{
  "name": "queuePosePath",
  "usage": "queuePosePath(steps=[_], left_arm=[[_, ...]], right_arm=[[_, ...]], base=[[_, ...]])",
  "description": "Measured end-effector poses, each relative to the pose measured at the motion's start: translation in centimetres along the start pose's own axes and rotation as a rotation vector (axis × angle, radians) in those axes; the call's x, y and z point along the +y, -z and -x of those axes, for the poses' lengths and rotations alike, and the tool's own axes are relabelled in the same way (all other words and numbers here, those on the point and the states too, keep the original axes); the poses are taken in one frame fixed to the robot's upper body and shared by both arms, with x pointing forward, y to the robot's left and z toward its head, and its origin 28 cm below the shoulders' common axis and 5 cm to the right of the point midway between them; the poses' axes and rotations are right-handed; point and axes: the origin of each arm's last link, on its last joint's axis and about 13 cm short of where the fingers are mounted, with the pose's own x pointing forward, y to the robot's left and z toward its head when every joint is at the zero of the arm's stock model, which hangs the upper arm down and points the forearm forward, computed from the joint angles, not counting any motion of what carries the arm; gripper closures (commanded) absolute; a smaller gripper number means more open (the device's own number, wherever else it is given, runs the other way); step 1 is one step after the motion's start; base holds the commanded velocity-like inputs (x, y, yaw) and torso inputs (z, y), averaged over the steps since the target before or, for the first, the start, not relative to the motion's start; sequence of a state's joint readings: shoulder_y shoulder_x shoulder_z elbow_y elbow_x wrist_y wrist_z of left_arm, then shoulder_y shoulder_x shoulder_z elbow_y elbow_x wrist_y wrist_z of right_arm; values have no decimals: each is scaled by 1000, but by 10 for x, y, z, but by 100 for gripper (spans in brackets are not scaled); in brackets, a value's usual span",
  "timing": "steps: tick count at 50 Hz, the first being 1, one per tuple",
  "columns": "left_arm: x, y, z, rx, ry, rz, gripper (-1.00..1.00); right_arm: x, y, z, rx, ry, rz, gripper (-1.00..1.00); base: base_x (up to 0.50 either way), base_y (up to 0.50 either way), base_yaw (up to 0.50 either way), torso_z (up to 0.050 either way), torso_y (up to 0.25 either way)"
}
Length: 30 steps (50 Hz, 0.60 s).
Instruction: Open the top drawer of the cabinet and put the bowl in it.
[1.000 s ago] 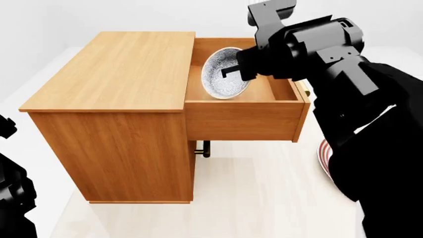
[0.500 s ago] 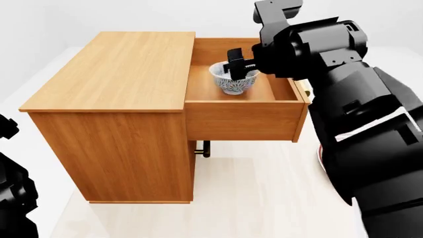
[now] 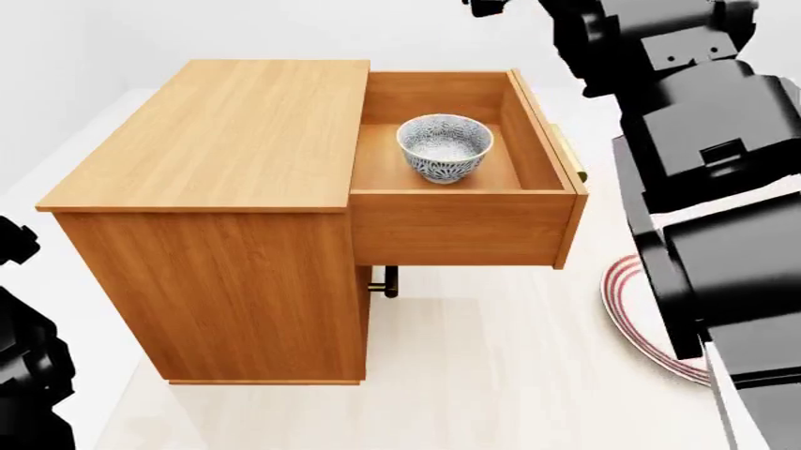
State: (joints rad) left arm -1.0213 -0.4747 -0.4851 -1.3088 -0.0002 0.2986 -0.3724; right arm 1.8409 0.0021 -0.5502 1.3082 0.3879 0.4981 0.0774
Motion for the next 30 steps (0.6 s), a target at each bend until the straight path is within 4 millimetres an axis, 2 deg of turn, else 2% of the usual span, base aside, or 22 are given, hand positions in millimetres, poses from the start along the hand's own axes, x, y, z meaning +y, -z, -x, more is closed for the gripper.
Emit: queuePosePath(steps=[8,15,21,30], left_arm=[[-1,0,0,-1,1,-1,-100],[-1,-1,0,-4,0,0,-100],[-2,-3,-1,-11,1,2,-100],[-3,-6,-2,-25,-3,2,-100]], right_arm=[[-8,-32,12,-209,97,-2,-100],[-8,-36,47,-357,93,-62,-100],[-7,-11,86,-464,73,-72,-100],[4,56,135,-591,62,-7,-100]], base=[[0,0,0,0,0],[0,0,0,0,0],[0,0,0,0,0],[0,0,0,0,0]])
